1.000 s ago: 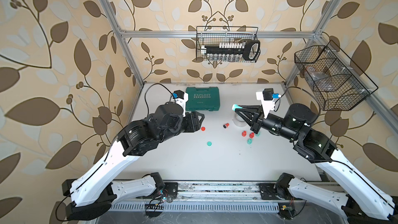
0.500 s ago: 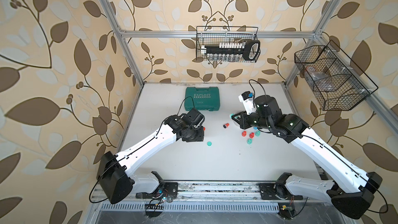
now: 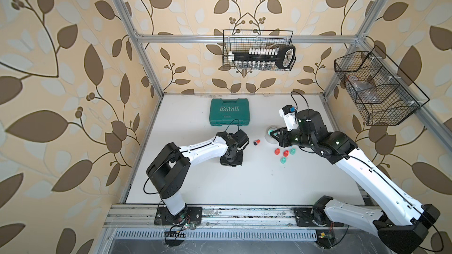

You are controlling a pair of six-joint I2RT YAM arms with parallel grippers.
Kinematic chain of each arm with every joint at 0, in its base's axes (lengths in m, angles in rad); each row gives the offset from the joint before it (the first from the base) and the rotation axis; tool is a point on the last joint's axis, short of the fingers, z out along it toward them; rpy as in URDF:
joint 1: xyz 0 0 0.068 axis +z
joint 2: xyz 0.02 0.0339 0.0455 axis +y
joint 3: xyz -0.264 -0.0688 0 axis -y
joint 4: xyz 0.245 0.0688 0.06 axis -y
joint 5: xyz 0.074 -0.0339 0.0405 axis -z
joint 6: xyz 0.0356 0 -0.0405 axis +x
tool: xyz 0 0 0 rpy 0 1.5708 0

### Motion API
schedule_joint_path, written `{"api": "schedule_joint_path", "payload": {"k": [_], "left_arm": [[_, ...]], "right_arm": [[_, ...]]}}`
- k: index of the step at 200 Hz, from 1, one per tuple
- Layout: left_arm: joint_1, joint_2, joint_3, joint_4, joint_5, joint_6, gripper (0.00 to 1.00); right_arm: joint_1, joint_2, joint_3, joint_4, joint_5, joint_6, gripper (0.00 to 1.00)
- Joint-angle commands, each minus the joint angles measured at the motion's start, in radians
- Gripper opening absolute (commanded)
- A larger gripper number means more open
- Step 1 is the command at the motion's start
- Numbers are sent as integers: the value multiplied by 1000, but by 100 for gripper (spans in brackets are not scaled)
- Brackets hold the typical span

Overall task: Close the stamp cap
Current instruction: Move the cover to the center of the board.

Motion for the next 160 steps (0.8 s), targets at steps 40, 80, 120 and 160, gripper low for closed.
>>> {"api": "schedule_joint_path", "payload": {"k": [40, 80, 120, 160], "left_arm": [[-37, 114, 132, -18, -65, 26, 0], [-38, 156, 142, -26, -86, 29, 0], [-39, 175, 132, -20, -104, 28, 0], [-40, 196, 125, -9, -99, 32, 0]], "right_arm": [[-38, -43, -13, -45, -17, -50, 0], [-57, -45, -10, -54, -32, -63, 0], [-64, -43, -7, -57, -40, -67, 0], [-65, -40, -10, -58, -44, -67, 0]]}}
